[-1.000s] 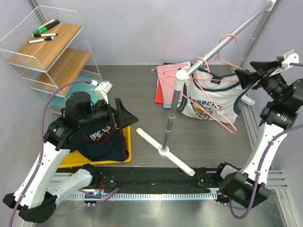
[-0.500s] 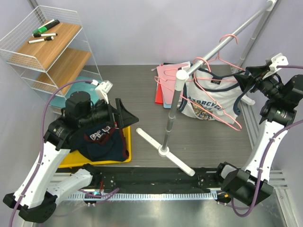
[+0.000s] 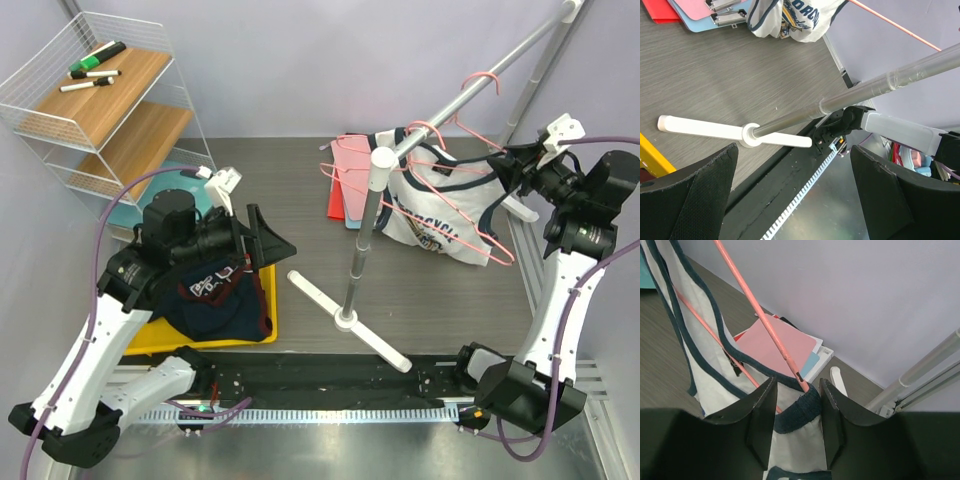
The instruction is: Remove the tank top from the hanger
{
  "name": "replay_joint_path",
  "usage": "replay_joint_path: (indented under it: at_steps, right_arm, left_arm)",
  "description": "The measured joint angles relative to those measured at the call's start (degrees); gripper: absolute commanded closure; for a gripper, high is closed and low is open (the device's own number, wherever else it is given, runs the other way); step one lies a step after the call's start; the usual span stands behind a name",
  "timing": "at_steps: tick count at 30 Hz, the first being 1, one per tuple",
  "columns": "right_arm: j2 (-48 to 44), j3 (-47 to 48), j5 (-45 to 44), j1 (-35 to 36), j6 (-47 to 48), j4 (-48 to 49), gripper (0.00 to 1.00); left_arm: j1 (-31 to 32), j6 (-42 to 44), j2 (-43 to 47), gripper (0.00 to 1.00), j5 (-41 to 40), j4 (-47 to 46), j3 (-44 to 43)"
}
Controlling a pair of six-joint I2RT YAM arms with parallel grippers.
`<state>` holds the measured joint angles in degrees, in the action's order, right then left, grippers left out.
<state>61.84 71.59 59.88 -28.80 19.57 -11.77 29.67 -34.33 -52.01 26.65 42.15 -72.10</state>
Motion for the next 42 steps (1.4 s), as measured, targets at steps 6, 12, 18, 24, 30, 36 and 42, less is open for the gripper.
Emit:
replay_joint_path:
  at_steps: [6, 12, 18, 24, 30, 36, 42]
  right_arm:
    - [-2.0, -0.9, -3.7, 1.6, 6.1, -1.9, 0.69]
    - [-5.7, -4.1, -3.5, 2.0, 13.4, -2.0, 0.72]
    - [-5.8, -4.3, -0.9, 2.1, 16.9, -1.8, 0.91]
    - [-6.1, -4.3, 0.5, 2.1, 19.1, -0.3, 0.99]
    - [-6.0, -4.2, 2.3, 2.1, 20.2, 1.1, 0.99]
    - [-5.6, -4.2, 3.1, 2.3, 15.4, 9.4, 0.99]
    - [-4.0, -4.2, 2.7, 5.1, 8.3, 18.1, 0.99]
  left_arm:
    - [0.0, -0.1, -0.3, 0.07, 0.2, -0.3, 0.0]
    - [0.0, -0.2, -0.7, 0.07, 0.4, -0.3, 0.0]
    - [0.0, -0.2, -0.7, 0.07, 0.4, -0.3, 0.0]
    - [0.0, -0.2, -0.7, 0.07, 0.4, -0.3, 0.0]
    - [0.0, -0.2, -0.2, 0.07, 0.4, -0.3, 0.0]
    - [0.0, -0.2, 0.2, 0.07, 0.3, -0.3, -0.1]
    - [0.0, -0.2, 0.4, 0.07, -0.1, -0.3, -0.1]
